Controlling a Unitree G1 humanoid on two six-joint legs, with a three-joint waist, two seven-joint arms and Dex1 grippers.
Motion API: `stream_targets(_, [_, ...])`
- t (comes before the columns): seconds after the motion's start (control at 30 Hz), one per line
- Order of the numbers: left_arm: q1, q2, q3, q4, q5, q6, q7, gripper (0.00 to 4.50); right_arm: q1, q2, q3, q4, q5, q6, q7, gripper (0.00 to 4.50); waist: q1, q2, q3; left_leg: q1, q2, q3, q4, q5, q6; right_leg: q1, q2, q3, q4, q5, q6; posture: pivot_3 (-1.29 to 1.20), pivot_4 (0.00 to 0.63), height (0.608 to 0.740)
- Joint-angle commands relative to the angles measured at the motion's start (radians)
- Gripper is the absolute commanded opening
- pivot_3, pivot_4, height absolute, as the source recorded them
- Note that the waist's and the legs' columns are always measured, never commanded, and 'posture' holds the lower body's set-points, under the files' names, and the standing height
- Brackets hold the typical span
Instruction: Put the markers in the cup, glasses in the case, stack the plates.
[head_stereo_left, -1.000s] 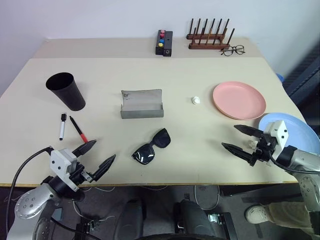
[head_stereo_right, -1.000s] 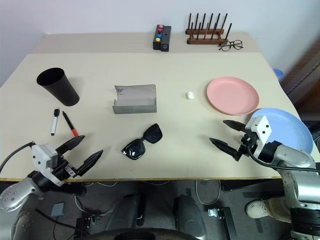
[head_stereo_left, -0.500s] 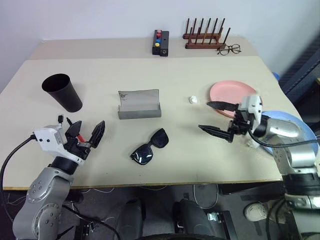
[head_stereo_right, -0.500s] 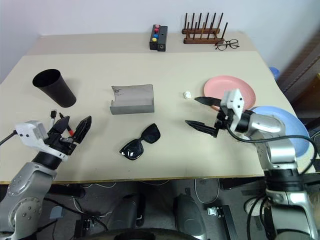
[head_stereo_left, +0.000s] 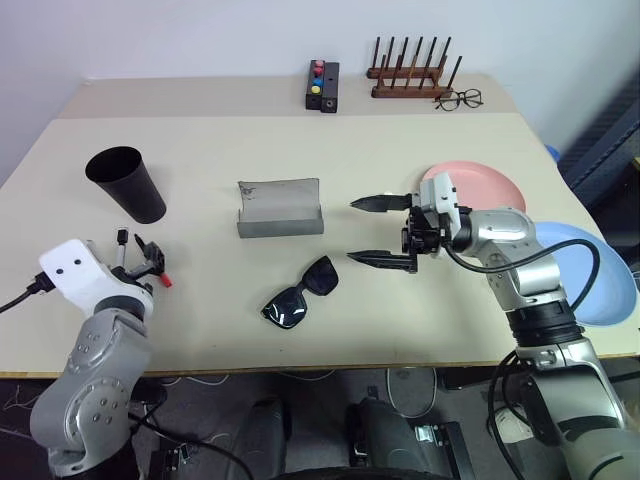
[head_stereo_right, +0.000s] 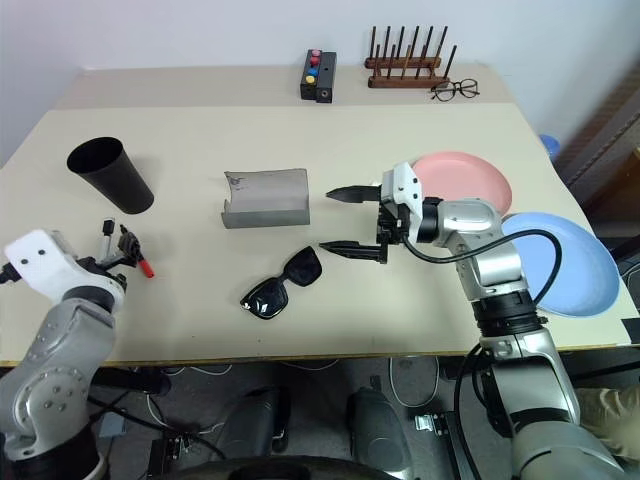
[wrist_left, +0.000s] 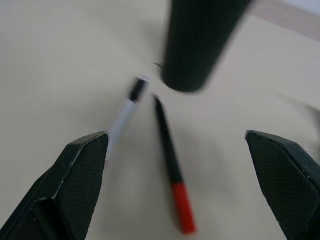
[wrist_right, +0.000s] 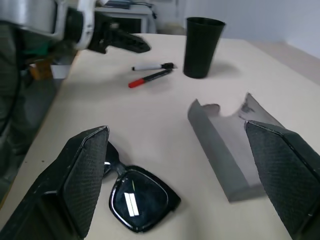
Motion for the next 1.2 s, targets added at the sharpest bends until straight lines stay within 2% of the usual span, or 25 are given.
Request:
stream_targets(0.03, [-0.055, -0.023, 0.028, 0.027, 0.054, 0.044, 0.078, 4.5, -0.033, 0.019, -0.004, 0.01, 0.004, -0.027, 0.022, 4.42, -0.001, 0.0, 0.0, 0.0, 0.0, 0.0, 0.0, 0.0, 0.0, 0.0, 0.0, 0.0, 0.0, 0.0, 0.0, 0.0, 0.15, 0.74])
stream_targets(0.33, [-0.158, -0.085, 0.081, 0.157, 0.13, 0.105, 0.122, 4.5, -0.059, 0.06, 0.008, 0.0, 0.0, -0.021, 0.034, 4.42, -0.003, -0.001, 0.0, 0.0, -0.001, 0.0, 0.0, 0.0, 0.0, -0.001, 0.001, 0.0, 0.0, 0.0, 0.0, 0.0, 0.15, 0.74])
stream_targets(0.63, [-0.231, -0.065, 0.018, 0.267, 0.187, 0.125, 0.004, 4.5, -0.07, 0.08, 0.008, 0.008, -0.012, -0.024, 0.027, 4.42, -0.001, -0.001, 0.0, -0.001, -0.001, 0.0, 0.0, 0.0, 0.0, -0.001, 0.0, 0.0, 0.0, 0.001, 0.001, 0.0, 0.15, 0.74])
stream_targets(0.73, [-0.228, -0.059, -0.027, 0.245, 0.198, 0.134, -0.053, 4.5, -0.07, 0.084, 0.01, -0.012, -0.015, -0.009, 0.012, 4.42, -0.002, -0.001, 0.0, -0.001, -0.001, 0.0, 0.0, 0.0, -0.001, -0.001, -0.001, 0.0, 0.0, 0.001, 0.001, 0.0, 0.15, 0.74])
stream_targets(1.2, [-0.248, -0.101, -0.031, 0.216, 0.254, 0.191, -0.103, 4.5, -0.064, 0.084, 0.002, -0.021, -0.014, -0.005, -0.01, 4.42, -0.002, -0.001, 0.001, -0.001, -0.001, 0.0, -0.001, 0.0, -0.001, -0.002, -0.001, 0.0, 0.0, 0.001, 0.001, 0.0, 0.15, 0.74])
